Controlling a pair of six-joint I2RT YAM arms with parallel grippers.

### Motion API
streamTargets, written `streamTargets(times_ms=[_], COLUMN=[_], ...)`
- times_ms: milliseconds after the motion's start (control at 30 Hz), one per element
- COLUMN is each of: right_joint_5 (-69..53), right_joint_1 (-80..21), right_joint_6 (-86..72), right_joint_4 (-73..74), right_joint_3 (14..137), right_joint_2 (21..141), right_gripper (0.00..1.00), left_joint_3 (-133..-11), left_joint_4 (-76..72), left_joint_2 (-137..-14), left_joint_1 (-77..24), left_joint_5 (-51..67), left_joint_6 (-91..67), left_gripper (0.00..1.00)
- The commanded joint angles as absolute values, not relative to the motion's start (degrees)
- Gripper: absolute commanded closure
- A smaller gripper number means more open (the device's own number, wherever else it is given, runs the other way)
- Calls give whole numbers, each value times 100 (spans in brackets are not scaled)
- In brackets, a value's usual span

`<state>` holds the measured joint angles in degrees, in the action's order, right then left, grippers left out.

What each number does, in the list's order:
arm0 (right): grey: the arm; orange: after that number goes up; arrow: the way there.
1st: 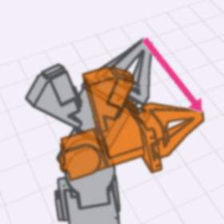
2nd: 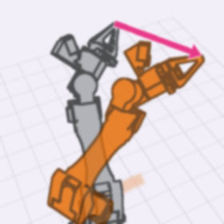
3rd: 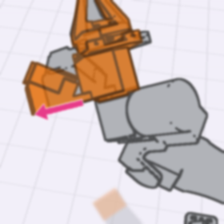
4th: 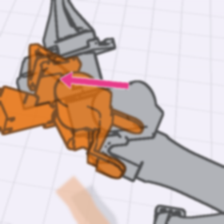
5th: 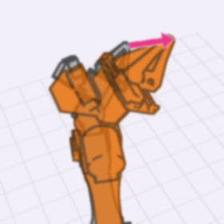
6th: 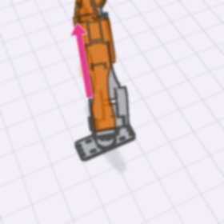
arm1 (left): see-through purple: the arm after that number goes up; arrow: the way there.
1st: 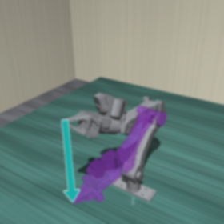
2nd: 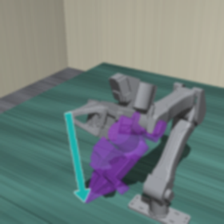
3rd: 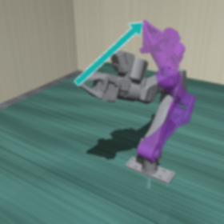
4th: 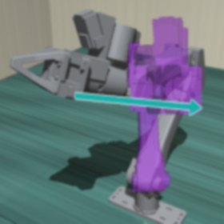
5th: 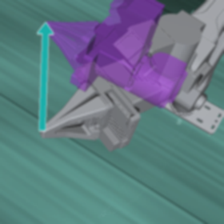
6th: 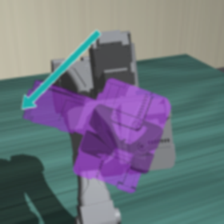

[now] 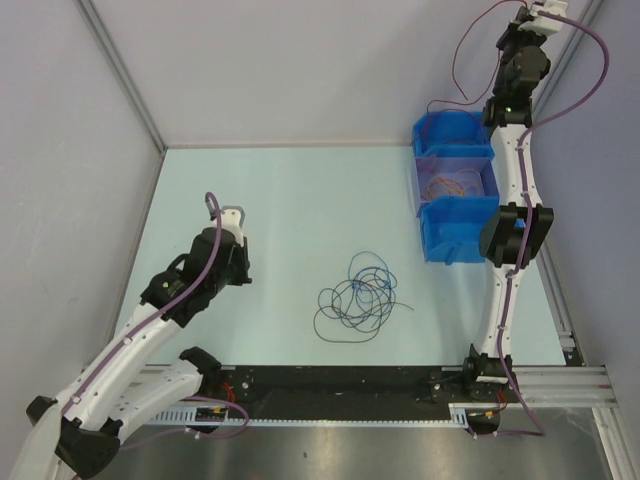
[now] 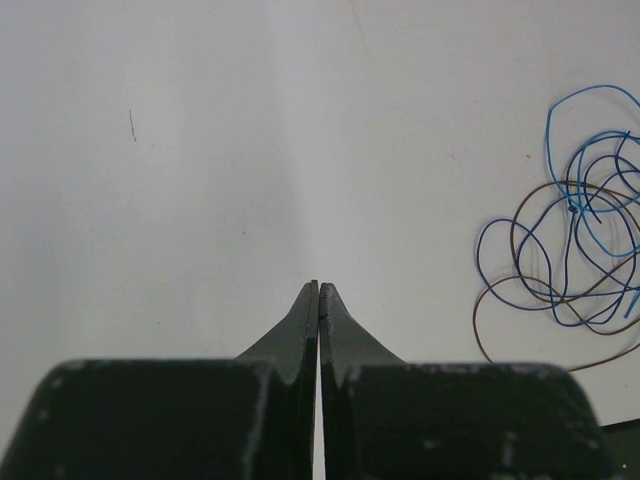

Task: Untangle the cables

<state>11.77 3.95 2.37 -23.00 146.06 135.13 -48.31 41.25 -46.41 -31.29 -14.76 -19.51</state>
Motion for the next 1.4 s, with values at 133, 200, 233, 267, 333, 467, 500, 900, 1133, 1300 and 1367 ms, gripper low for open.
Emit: streamTargets(times_ms=[133,200,233,267,333,467,500,900,1133,1300,1367], right_joint_5=[1564,1678,1679,1705,1758,1810,1819,1670,1898,2162,2171], right_joint_1=[509,571,597,615,668,738,756,589,615,817,905], right_joint_6=[281,290,290,290,308,299,264,475,571,501,501], right_joint_4=[-2522,-2557,-2558,-2558,-2549,-2488,-2487,-2514,-2540,-2479,-2443], right_joint_3=[14651,14660,14660,14660,14652,14616,14573,14177,14247,14265,14273], right_joint_2=[13623,13606,13597,13597,13588,13562,13562,13667,13755,13658,13623], right_gripper=[100,100,100,100,100,100,100,100,100,100,100], left_joint_3=[-4799,-4799,-4799,-4799,-4799,-4799,-4799,-4799,-4799,-4808,-4799], left_joint_4=[4008,4008,4008,4008,3999,3999,4008,4008,4008,3999,3999], left_joint_2=[-4649,-4667,-4693,-4702,-4711,-4711,-4728,-4746,-4764,-4781,-4781], left_joint_1=[-3076,-3067,-3067,-3067,-3067,-3067,-3067,-3059,-3059,-3059,-3050], left_joint_5=[-1468,-1450,-1441,-1433,-1433,-1441,-1433,-1433,-1424,-1415,-1398], left_joint_6=[-1978,-1978,-1969,-1977,-1969,-1969,-1969,-1960,-1960,-1960,-1960], left_gripper=[100,100,100,100,100,100,100,100,100,100,100])
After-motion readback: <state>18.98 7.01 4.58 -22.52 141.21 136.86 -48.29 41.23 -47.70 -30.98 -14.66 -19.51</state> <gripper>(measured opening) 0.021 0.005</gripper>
